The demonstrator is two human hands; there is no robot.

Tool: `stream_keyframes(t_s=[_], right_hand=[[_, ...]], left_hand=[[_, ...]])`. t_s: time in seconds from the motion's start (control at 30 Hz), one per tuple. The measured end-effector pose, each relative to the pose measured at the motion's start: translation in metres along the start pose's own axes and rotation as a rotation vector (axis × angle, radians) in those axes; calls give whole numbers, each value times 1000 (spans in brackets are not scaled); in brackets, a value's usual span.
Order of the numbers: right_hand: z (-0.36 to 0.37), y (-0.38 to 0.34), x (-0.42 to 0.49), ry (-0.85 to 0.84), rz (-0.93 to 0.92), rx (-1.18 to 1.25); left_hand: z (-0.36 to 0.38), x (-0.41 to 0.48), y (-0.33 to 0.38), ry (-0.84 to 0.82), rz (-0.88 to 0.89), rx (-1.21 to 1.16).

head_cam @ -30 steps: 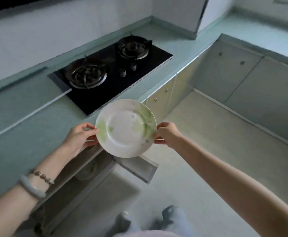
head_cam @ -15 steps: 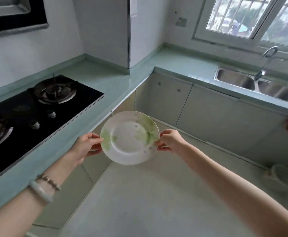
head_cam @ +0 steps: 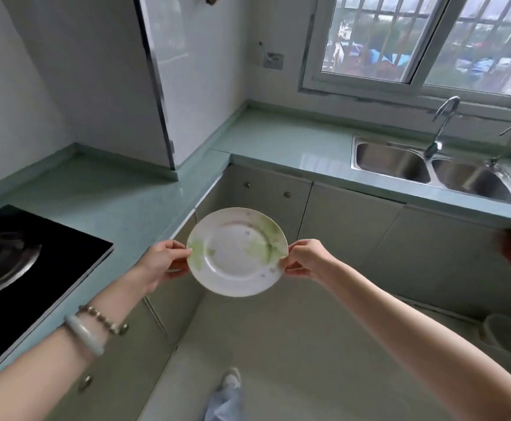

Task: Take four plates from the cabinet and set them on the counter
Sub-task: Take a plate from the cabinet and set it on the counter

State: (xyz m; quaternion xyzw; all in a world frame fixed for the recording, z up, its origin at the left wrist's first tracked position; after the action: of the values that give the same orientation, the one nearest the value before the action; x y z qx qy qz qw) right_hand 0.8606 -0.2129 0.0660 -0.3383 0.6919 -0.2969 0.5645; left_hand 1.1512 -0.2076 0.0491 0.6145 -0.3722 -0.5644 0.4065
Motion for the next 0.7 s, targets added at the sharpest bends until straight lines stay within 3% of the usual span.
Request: stream_keyframes(t_s=[0.3, 0.7], right_hand=[[-19, -132, 141, 100, 10, 105], [-28, -240, 355, 93, 78, 111]], left_hand=[[45, 183, 125, -128, 40, 80], [85, 423, 174, -112, -30, 83]])
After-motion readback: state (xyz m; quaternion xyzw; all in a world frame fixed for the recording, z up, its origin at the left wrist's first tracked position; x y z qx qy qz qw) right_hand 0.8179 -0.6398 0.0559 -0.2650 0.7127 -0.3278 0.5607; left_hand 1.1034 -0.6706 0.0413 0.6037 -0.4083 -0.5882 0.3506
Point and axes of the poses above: each hand's wrist, its own x-axis towards the middle knuckle, its own z-axis out of the palm, y = z × x, the point moved 1 cm from there along x, towards the middle knuckle, and after that the axes turned 3 degrees about z, right-handed, at the moved point
